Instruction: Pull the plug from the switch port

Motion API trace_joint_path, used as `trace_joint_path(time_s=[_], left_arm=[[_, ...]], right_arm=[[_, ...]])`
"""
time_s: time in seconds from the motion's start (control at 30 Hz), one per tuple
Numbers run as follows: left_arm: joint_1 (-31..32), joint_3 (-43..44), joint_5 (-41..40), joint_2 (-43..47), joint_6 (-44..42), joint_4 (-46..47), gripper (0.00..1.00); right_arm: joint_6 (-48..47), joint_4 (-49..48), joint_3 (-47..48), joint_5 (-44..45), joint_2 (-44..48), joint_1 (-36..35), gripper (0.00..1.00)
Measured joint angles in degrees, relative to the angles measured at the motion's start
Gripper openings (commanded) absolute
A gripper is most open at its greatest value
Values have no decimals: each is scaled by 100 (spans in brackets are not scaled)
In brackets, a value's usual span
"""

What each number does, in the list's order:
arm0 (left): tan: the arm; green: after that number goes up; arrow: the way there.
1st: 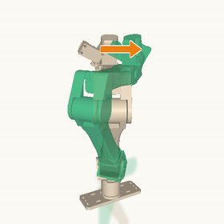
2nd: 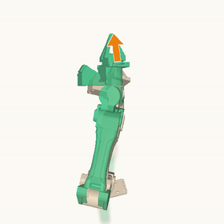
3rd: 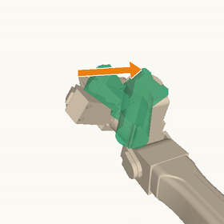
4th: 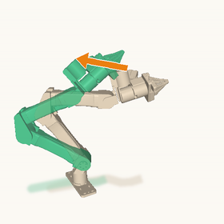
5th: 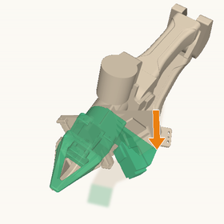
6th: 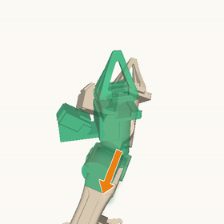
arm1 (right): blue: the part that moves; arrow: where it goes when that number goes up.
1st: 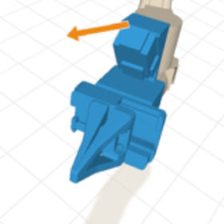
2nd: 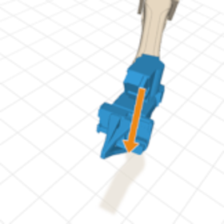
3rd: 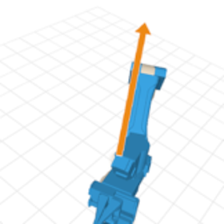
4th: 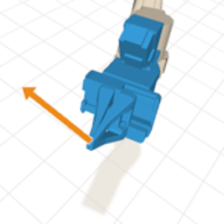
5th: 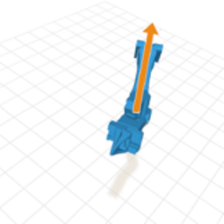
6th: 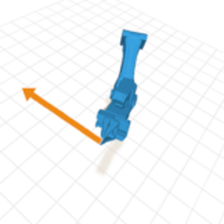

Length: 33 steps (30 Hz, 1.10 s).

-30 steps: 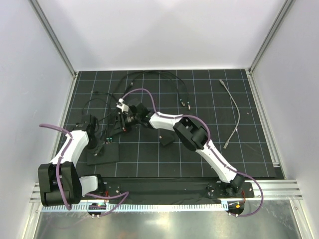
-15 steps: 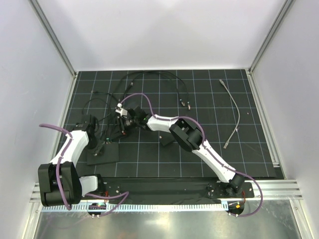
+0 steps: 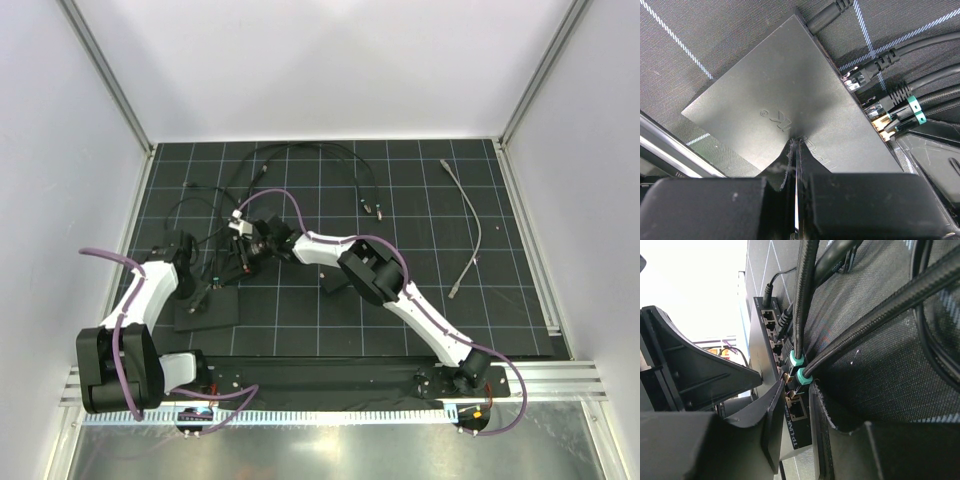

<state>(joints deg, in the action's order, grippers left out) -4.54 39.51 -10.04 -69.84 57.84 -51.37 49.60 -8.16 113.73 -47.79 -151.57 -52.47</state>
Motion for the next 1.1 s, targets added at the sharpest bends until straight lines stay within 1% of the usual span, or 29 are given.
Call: trace_joint_path(time_s=[0.1, 0.13, 0.17, 0.23, 0.27, 0.4, 0.47, 0.57, 0.67, 0.73, 0.9, 0.97, 1.1], left_arm=[[0, 31, -2, -48, 2, -20, 0], [0, 52, -2, -83, 0, -35, 0], [0, 72, 0, -111, 0, -48, 0], [0, 92, 0, -149, 0, -63, 0], [0, 103, 0, -168, -4, -74, 0], [0, 116, -2, -197, -4, -83, 0], [-2, 120, -4, -219, 2, -90, 0], [-11, 118, -46, -219, 48, -79, 0], [-11, 103, -81, -203, 70, -57, 0], [-11, 92, -133, -203, 68, -22, 0], [-11, 109, -212, -258, 68, 39, 0], [-13, 120, -219, -280, 68, 39, 0], [-17, 118, -216, -280, 66, 42, 0]], right_arm=[[-83, 74, 129, -101, -76, 7, 31], [-127, 105, 177, -129, -103, 9, 29], [-179, 142, 221, -151, -125, 9, 25], [-289, 260, 345, -201, -181, 9, 7], [-328, 339, 413, -234, -205, 13, 1], [-470, 678, 688, -256, -299, 11, 1], [-407, 669, 673, -188, -297, 4, 1], [48, 264, 315, 116, -177, -22, 1], [470, -13, -151, 675, 96, -83, 1], [621, -74, -219, 990, 157, -116, 1], [649, -59, -243, 1508, 247, -205, 1], [651, -232, -448, 1683, 352, -225, 1], [647, -566, -629, 1635, 396, -214, 1]])
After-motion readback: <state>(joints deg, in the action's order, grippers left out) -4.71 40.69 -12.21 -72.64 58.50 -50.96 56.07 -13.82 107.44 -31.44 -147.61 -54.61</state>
